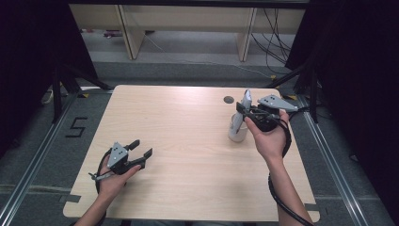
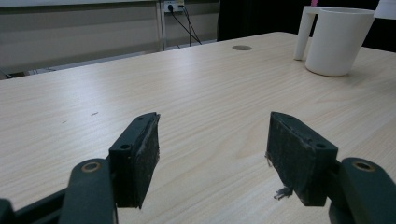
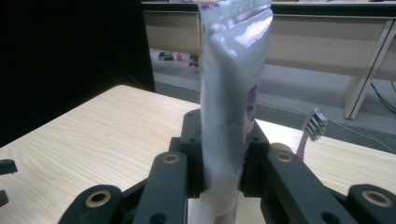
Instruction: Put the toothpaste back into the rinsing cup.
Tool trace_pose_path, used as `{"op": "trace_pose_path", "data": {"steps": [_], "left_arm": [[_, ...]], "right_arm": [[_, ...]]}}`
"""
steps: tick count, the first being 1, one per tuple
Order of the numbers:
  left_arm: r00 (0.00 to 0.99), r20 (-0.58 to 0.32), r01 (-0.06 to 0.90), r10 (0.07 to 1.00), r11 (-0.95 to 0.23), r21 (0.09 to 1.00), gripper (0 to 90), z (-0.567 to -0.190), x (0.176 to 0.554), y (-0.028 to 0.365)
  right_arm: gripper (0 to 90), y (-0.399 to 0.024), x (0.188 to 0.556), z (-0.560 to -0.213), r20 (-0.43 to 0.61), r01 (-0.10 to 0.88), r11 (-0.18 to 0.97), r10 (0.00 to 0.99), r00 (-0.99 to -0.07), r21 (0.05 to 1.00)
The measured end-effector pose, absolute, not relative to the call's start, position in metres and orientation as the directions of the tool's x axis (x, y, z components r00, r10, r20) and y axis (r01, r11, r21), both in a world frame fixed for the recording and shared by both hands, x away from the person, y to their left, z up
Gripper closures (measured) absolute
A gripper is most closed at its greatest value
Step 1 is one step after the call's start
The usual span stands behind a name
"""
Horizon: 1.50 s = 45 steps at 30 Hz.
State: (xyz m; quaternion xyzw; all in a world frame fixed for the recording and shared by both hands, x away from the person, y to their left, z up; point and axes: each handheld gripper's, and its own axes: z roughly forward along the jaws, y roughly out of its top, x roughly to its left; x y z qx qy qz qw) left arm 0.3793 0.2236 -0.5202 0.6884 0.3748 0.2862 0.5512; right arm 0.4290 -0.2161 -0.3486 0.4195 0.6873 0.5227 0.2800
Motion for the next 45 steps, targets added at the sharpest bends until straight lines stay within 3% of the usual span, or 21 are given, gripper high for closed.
{"op": "trace_pose_path", "data": {"steps": [45], "left_arm": [[0.552, -0.023, 0.187, 0.834, -0.097, 0.978, 33.9, -0.523, 0.381, 0.224]], "right_arm": [[76.6, -0.224, 0.452, -0.328, 0.0, 0.255, 0.12, 0.905, -0.426, 0.96]]}}
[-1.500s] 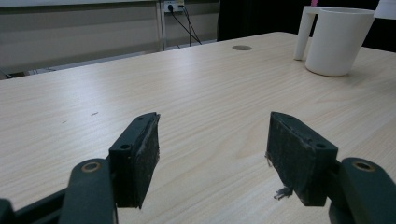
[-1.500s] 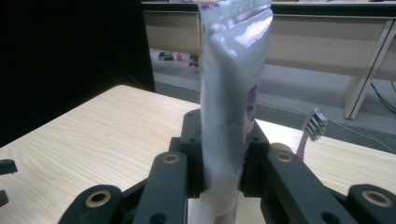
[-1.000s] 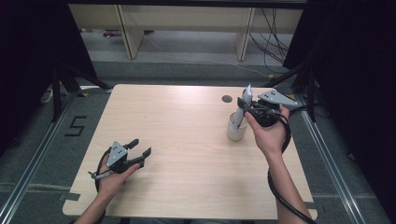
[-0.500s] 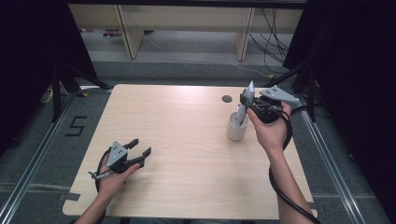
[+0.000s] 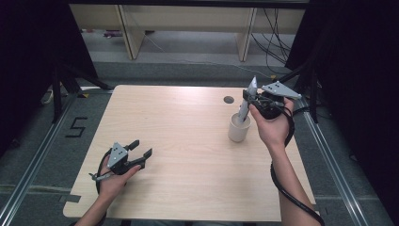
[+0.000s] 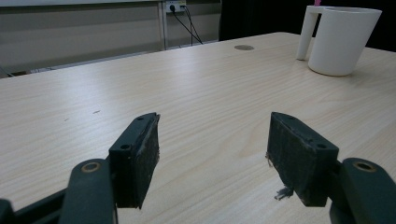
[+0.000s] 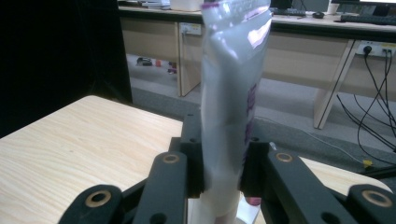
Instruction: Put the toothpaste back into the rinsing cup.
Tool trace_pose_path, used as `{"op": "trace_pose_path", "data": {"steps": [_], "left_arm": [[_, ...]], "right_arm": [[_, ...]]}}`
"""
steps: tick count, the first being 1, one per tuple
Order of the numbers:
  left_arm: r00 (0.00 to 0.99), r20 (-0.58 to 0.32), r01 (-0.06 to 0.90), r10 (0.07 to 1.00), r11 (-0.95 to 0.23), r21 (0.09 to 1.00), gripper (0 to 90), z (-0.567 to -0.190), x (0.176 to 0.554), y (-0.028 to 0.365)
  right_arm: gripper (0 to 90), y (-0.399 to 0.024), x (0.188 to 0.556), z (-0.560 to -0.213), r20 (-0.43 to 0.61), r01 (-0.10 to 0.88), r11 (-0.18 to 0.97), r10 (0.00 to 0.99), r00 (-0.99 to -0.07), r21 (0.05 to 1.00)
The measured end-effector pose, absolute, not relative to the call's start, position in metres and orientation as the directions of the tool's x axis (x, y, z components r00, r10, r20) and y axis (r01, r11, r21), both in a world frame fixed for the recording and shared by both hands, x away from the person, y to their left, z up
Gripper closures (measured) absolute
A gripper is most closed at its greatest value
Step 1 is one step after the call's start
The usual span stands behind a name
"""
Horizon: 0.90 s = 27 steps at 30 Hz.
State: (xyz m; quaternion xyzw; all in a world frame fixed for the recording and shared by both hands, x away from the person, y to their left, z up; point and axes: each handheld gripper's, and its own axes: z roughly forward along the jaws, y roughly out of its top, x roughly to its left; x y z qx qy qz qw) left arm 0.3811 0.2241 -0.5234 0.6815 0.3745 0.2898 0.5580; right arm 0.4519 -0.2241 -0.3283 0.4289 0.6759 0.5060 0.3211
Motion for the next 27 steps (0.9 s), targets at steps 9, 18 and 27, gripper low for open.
{"op": "trace_pose_path", "data": {"steps": [9, 18, 27], "left_arm": [[0.549, -0.017, 0.195, 0.835, -0.108, 0.975, 33.8, -0.523, 0.38, 0.224], [0.55, -0.015, 0.195, 0.835, -0.111, 0.975, 33.8, -0.523, 0.38, 0.224], [0.55, -0.014, 0.194, 0.835, -0.111, 0.975, 33.9, -0.523, 0.379, 0.224]], "right_arm": [[76.6, -0.226, 0.458, -0.33, -0.005, 0.256, 0.119, 0.914, -0.405, 0.959], [76.6, -0.228, 0.461, -0.331, -0.018, 0.256, 0.127, 0.921, -0.39, 0.958], [76.6, -0.227, 0.465, -0.334, -0.019, 0.26, 0.126, 0.925, -0.379, 0.957]]}}
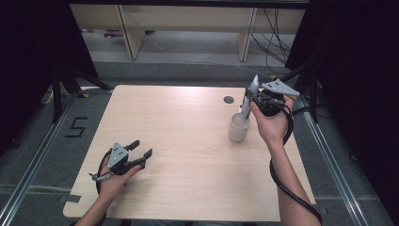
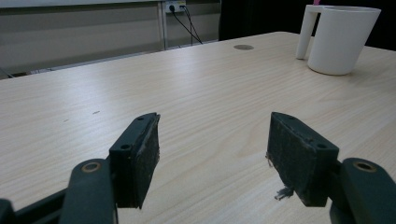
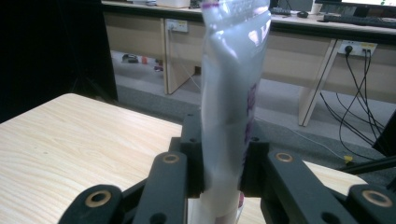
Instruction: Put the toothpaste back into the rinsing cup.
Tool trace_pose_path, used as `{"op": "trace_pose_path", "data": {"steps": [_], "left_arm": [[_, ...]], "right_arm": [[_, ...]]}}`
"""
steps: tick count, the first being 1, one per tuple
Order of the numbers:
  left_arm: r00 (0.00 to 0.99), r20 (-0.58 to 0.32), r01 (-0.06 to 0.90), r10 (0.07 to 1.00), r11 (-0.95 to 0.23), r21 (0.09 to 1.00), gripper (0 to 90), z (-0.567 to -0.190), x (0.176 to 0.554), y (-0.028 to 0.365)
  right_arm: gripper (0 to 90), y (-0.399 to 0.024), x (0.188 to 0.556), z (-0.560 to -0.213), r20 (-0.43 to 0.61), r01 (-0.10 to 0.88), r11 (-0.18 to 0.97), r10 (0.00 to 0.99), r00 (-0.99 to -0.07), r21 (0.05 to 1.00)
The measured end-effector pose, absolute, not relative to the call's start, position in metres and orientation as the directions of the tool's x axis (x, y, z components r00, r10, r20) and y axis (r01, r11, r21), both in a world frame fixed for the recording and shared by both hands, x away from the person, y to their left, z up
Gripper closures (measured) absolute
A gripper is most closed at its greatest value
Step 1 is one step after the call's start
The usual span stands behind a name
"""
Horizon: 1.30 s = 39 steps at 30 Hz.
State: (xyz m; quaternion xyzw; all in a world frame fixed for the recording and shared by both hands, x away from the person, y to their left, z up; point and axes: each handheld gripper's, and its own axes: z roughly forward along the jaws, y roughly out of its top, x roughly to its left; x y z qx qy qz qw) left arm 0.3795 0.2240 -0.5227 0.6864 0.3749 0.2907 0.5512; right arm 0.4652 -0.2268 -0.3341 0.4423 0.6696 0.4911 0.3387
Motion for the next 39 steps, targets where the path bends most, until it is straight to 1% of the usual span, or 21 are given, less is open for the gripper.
{"op": "trace_pose_path", "data": {"steps": [3, 5, 10, 13, 19, 22, 24, 28, 29, 34, 39], "left_arm": [[0.55, -0.015, 0.195, 0.835, -0.111, 0.975, 33.9, -0.523, 0.38, 0.224], [0.549, -0.018, 0.196, 0.836, -0.108, 0.975, 33.9, -0.523, 0.38, 0.224], [0.551, -0.024, 0.188, 0.834, -0.097, 0.977, 33.9, -0.523, 0.381, 0.224], [0.553, -0.023, 0.189, 0.833, -0.098, 0.977, 33.9, -0.523, 0.381, 0.224], [0.553, -0.024, 0.188, 0.833, -0.096, 0.977, 33.9, -0.523, 0.381, 0.224], [0.55, -0.018, 0.197, 0.835, -0.108, 0.975, 33.9, -0.523, 0.38, 0.224], [0.55, -0.017, 0.196, 0.835, -0.109, 0.975, 33.9, -0.523, 0.38, 0.224], [0.55, -0.019, 0.196, 0.835, -0.108, 0.975, 33.9, -0.523, 0.38, 0.224], [0.55, -0.018, 0.196, 0.835, -0.108, 0.975, 33.9, -0.523, 0.38, 0.224], [0.551, -0.015, 0.195, 0.834, -0.111, 0.974, 34.0, -0.523, 0.38, 0.224], [0.551, -0.016, 0.195, 0.834, -0.11, 0.975, 33.9, -0.523, 0.38, 0.224]], "right_arm": [[76.6, -0.226, 0.466, -0.334, -0.019, 0.268, 0.128, 0.927, -0.376, 0.955], [76.6, -0.227, 0.467, -0.335, -0.039, 0.259, 0.146, 0.925, -0.378, 0.955], [76.6, -0.225, 0.468, -0.338, -0.027, 0.268, 0.135, 0.928, -0.37, 0.954], [76.6, -0.225, 0.47, -0.339, -0.048, 0.26, 0.154, 0.927, -0.372, 0.953], [76.6, -0.223, 0.473, -0.343, -0.036, 0.268, 0.146, 0.926, -0.375, 0.952], [76.6, -0.224, 0.474, -0.344, -0.05, 0.267, 0.158, 0.927, -0.371, 0.951], [76.6, -0.222, 0.473, -0.346, -0.02, 0.283, 0.131, 0.931, -0.364, 0.95], [76.6, -0.223, 0.475, -0.347, -0.028, 0.278, 0.137, 0.932, -0.363, 0.951], [76.6, -0.224, 0.476, -0.348, -0.049, 0.264, 0.153, 0.932, -0.36, 0.952], [76.6, -0.223, 0.476, -0.35, -0.022, 0.29, 0.134, 0.933, -0.359, 0.948], [76.6, -0.224, 0.478, -0.354, -0.041, 0.286, 0.152, 0.932, -0.359, 0.946]]}}
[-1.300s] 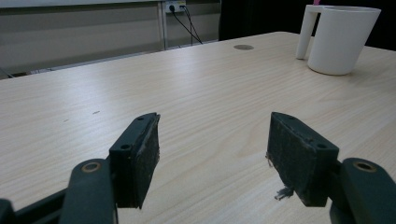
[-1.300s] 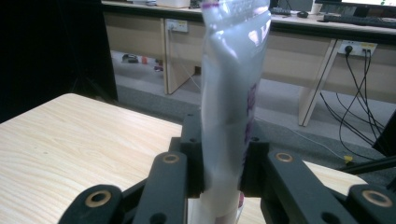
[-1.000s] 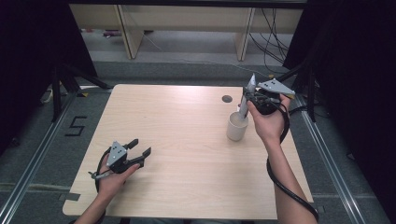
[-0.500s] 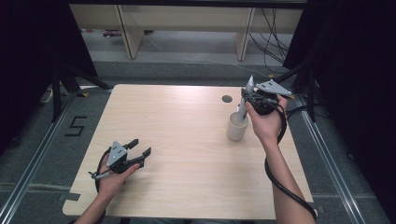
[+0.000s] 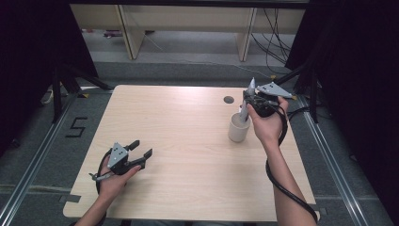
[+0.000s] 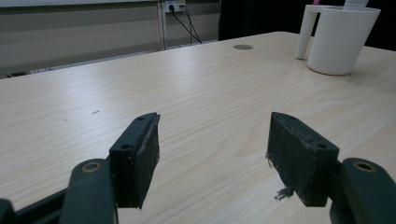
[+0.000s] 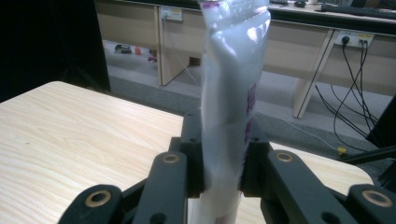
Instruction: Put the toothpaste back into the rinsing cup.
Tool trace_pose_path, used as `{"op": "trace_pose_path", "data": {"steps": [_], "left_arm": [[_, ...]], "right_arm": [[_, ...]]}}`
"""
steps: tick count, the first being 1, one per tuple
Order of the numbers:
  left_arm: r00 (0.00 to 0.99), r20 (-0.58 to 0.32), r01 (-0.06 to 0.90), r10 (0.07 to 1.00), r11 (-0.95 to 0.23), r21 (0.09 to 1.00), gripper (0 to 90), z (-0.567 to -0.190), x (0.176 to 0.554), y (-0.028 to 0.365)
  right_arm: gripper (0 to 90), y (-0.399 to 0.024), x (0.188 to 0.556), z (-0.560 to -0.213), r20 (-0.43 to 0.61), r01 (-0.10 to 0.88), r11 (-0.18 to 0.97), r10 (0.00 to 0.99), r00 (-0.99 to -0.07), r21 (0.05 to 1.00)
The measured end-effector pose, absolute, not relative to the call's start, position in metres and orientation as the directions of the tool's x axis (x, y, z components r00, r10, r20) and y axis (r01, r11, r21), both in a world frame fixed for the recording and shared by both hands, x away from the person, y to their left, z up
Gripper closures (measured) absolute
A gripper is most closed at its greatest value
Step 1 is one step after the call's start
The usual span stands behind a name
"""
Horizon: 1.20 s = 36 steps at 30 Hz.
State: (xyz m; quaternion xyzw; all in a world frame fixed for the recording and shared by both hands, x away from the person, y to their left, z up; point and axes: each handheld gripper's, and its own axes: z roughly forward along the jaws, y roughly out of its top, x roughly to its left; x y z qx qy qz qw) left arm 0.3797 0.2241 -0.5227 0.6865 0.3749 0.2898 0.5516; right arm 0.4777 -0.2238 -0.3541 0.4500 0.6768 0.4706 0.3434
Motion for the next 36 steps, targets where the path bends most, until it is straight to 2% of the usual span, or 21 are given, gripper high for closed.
{"op": "trace_pose_path", "data": {"steps": [36], "left_arm": [[0.554, -0.011, 0.194, 0.832, -0.116, 0.974, 34.0, -0.523, 0.38, 0.224]], "right_arm": [[76.6, -0.22, 0.484, -0.384, -0.049, 0.301, 0.161, 0.936, -0.349, 0.94]]}}
